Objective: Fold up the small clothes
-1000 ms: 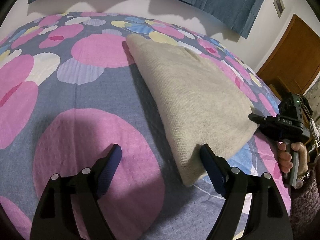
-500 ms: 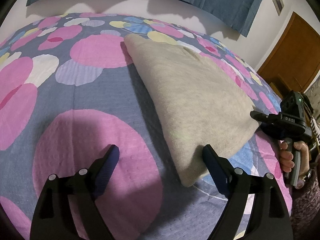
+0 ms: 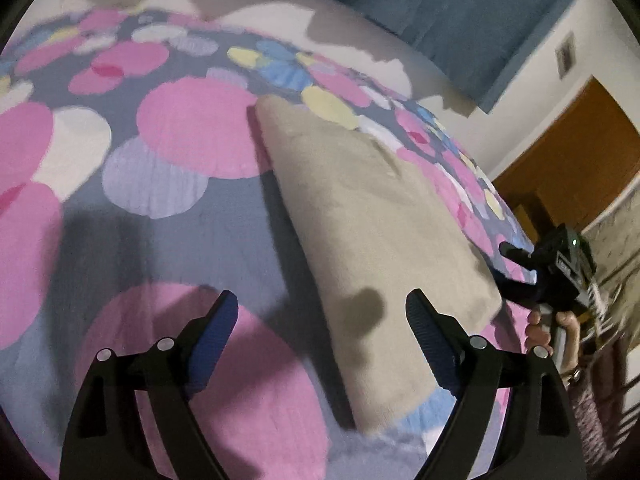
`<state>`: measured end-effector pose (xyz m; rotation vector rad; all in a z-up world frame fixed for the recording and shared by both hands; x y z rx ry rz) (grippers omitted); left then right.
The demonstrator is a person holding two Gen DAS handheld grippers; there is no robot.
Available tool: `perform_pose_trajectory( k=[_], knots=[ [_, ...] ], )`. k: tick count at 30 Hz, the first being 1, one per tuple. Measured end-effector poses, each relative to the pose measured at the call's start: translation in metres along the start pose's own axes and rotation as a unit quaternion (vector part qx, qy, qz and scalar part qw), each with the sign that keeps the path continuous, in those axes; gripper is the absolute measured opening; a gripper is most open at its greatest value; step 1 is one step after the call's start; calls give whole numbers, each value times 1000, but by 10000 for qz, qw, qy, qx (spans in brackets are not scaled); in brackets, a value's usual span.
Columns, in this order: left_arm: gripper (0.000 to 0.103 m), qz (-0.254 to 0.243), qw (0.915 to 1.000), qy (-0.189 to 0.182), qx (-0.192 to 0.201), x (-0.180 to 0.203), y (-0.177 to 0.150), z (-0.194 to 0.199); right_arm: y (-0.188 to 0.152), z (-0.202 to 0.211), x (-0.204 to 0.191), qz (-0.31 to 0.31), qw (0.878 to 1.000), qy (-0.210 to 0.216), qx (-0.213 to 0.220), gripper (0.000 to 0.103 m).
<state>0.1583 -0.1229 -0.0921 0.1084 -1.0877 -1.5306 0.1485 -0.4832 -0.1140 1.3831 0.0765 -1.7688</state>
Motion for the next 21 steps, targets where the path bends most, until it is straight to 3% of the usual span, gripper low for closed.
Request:
perform_pose_trajectory(
  k=[5, 14, 16, 21],
  knots=[
    [84, 491, 9981, -349, -105, -6, 12, -31, 9, -34, -7, 118, 9996, 96, -242, 66],
    [84, 261, 9985, -468, -87, 0, 25, -57, 9, -74, -23, 465, 9959, 323, -701, 66],
    [77, 238, 9987, -440, -91, 1, 25, -61, 8, -77, -25, 517, 9951, 398, -746, 66],
    [74, -73, 9992, -376, -90, 11, 21, -66, 3, -78, -28, 568, 9929, 538, -897, 65]
  ],
)
Point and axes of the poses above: each gripper's, at about its wrist camera, not at the fingertips, and z roughly against the way its jaws point, x to its right, y to its top, the point moved 7 cm from there along -z, roughly the way its jaws point, and after that the axes turned 14 degrees about x, right-handed, at the moved point
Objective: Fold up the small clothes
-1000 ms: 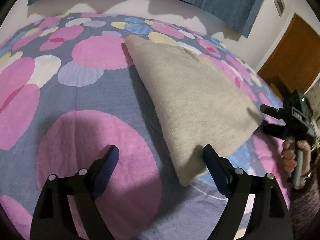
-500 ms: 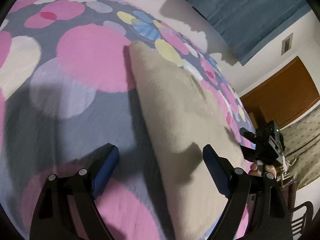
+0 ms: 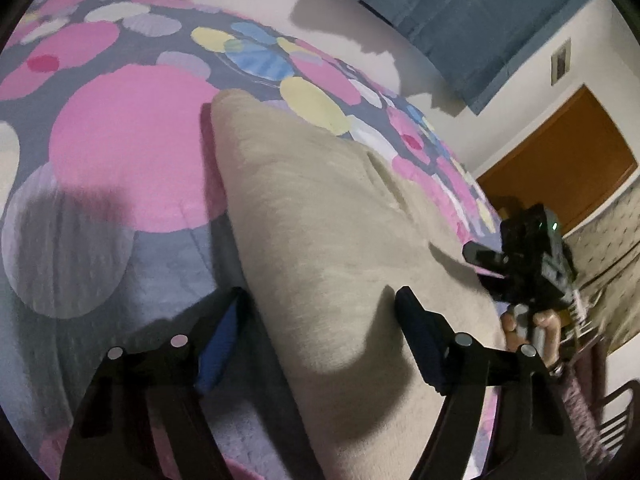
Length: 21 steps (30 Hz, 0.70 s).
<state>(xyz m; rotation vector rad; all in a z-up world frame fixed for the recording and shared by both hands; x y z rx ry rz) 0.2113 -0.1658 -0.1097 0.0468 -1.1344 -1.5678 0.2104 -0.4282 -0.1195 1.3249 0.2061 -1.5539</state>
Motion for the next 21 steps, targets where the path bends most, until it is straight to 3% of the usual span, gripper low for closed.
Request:
perform_pose_trajectory(
  k=[3, 7, 10, 17, 18, 21],
  knots=[
    [73, -121, 9999, 73, 19, 2, -1, 0, 1, 4, 1, -17, 9999, -94, -73, 63],
    [73, -111, 9999, 66, 2, 1, -1, -1, 5, 11, 7, 2, 9980, -606, -172, 63],
    [73, -113, 9999, 76, 2, 0, -1, -2, 3, 8, 7, 1, 9978, -602, -289, 63],
    [71, -77, 9999, 79, -30, 1, 1, -3, 4, -9, -1, -53, 9995, -159, -261, 63],
    [69, -66, 10000, 51, -42, 1, 1, -4, 5, -9, -2, -95, 9996, -95, -260, 61],
    [68, -21, 10000, 53, -67, 1, 1, -7, 2, -16, 1, -183, 9992, -87, -337, 44]
  ],
)
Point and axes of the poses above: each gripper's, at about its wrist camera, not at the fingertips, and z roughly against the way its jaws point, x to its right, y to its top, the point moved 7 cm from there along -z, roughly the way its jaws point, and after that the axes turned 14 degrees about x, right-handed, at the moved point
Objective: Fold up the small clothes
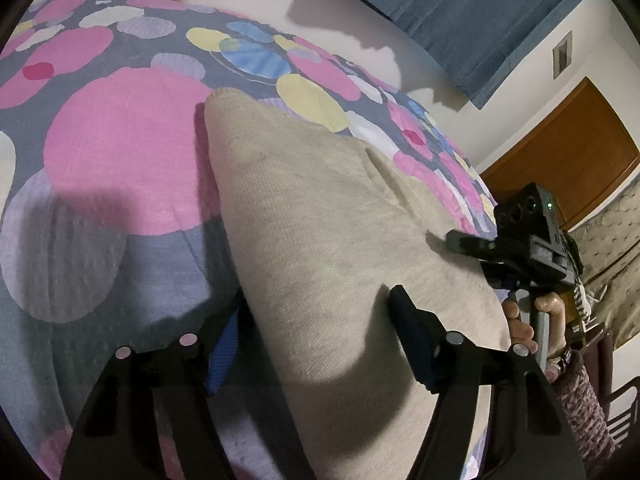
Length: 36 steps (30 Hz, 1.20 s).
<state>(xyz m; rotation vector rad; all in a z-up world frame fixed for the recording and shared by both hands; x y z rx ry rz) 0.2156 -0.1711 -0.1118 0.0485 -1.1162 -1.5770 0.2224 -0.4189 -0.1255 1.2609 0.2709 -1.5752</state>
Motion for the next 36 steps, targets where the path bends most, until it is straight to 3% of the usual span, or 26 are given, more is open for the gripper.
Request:
perform_pose_trajectory(
  k=[2, 4, 8, 12, 16, 23, 31, 36],
  knots=[
    [68, -33, 10000, 21, 6, 1, 0, -1, -1, -4, 3, 28, 10000, -86, -1, 30],
    [66, -33, 10000, 34, 15, 2, 0, -1, -2, -3, 4, -110, 9999, 76, 64, 26],
    [58, -102, 9999, 123, -14, 1, -1, -4, -3, -2, 2, -138, 9996, 170, 168, 24],
    [37, -52, 9998, 171, -8, -1, 2, -6, -5, -1, 0, -61, 9995, 108, 275, 22],
    [31, -43, 9997, 241, 65, -1, 6, -2, -7, -1, -5, -16, 9990, 49, 436, 20],
    [27, -20, 9994, 256, 219, -6, 20, 19, -10, -4, -28, 71, 9977, 220, 633, 19],
    [27, -27, 9977, 568, 382, -42, 29, 73, -29, -49, -66, 111, 9980, 529, 322, 19],
    [28, 194, 9967, 762, 215, -75, 16, 73, -42, -76, -58, -147, 9990, 388, 146, 19]
  ],
)
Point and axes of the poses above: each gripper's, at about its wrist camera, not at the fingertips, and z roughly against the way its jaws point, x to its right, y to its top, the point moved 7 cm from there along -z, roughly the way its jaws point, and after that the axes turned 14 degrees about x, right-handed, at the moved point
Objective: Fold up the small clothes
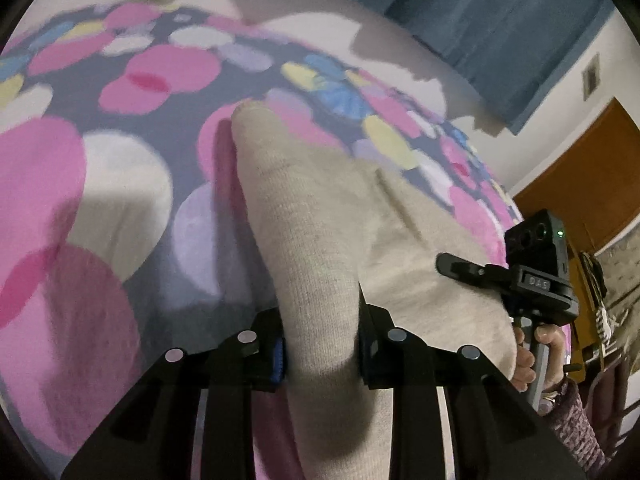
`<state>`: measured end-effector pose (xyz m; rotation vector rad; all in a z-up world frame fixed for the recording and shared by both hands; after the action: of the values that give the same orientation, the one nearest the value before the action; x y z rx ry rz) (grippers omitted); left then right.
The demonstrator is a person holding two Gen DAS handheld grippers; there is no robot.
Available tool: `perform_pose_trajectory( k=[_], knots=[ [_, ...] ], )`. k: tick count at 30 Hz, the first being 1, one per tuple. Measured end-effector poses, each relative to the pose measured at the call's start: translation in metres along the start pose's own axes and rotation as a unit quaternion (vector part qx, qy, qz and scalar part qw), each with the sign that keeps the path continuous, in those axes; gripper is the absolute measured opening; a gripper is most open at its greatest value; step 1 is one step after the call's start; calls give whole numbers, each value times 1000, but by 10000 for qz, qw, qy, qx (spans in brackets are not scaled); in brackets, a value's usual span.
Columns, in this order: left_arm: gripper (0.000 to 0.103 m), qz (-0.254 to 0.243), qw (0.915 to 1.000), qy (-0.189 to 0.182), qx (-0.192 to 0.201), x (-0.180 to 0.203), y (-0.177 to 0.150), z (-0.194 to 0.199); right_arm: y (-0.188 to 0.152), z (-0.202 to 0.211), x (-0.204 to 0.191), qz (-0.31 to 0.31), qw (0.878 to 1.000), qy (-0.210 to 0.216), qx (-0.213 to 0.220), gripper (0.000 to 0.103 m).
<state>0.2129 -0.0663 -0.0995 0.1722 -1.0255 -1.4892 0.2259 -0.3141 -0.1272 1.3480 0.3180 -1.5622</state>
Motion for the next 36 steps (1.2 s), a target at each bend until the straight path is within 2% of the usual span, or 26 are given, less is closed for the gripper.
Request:
perform_pose_trajectory(
  k=[4, 6, 8, 9, 10, 11, 13, 17, 21, 24, 26, 28, 29, 31, 36],
  knots=[
    [30, -15, 9999, -88, 72, -3, -4, -4, 2, 7, 3, -159, 9999, 35, 4, 21],
    [34, -41, 9999, -129, 79, -1, -4, 0, 3, 16, 4, -147, 9999, -61, 42, 28],
    [36, -8, 9998, -165, 95, -2, -6, 7, 1, 28, 4, -77, 9998, -186, 51, 42],
    [39, 5, 9998, -167, 119, -2, -7, 12, -1, 35, 4, -7, 9997, -233, 70, 45],
    [42, 53, 9997, -210, 134, -2, -9, 20, -5, 40, 2, 34, 9997, -244, 72, 54],
    [44, 88, 9995, -271, 129, 0, -11, 25, -8, 48, 0, 96, 9996, -248, 63, 57],
    [52, 143, 9991, -390, 101, 3, -20, 37, -16, 59, -4, 245, 9993, -297, 16, 69],
    [65, 332, 9967, -731, -132, 12, -47, 56, -35, 69, -8, 511, 9974, -490, -157, 73],
    [66, 314, 9957, -840, -240, 20, -71, 67, -57, 81, -13, 526, 9972, -436, -292, 74],
    [66, 293, 9954, -888, -203, 25, -77, 71, -67, 86, -14, 497, 9974, -438, -280, 67],
    [54, 266, 9955, -889, -218, 26, -79, 69, -72, 87, -13, 498, 9968, -547, -289, 52],
    [30, 114, 9966, -775, -252, 27, -82, 66, -79, 83, -8, 393, 9970, -564, -368, 26],
    [27, 96, 9964, -784, -302, 27, -83, 65, -82, 82, -6, 388, 9968, -588, -379, 20],
    [20, 218, 9962, -778, -317, 25, -83, 66, -84, 83, -6, 356, 9974, -545, -325, 17],
    [16, 375, 9951, -897, -177, 32, -75, 81, -84, 94, -14, 60, 9994, -244, -220, 15]
  ],
)
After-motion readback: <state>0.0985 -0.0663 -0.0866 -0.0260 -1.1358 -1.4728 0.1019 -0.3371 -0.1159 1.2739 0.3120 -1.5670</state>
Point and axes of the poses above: each gripper's, at about its wrist camera, not at the fingertips, and z roughly against the way its jaws point, x to its right, y to its top, the point moved 7 cm from there along -z, roughly the way its jaws point, and after that the axes turned 14 degrees about x, right-handed, at the moved point
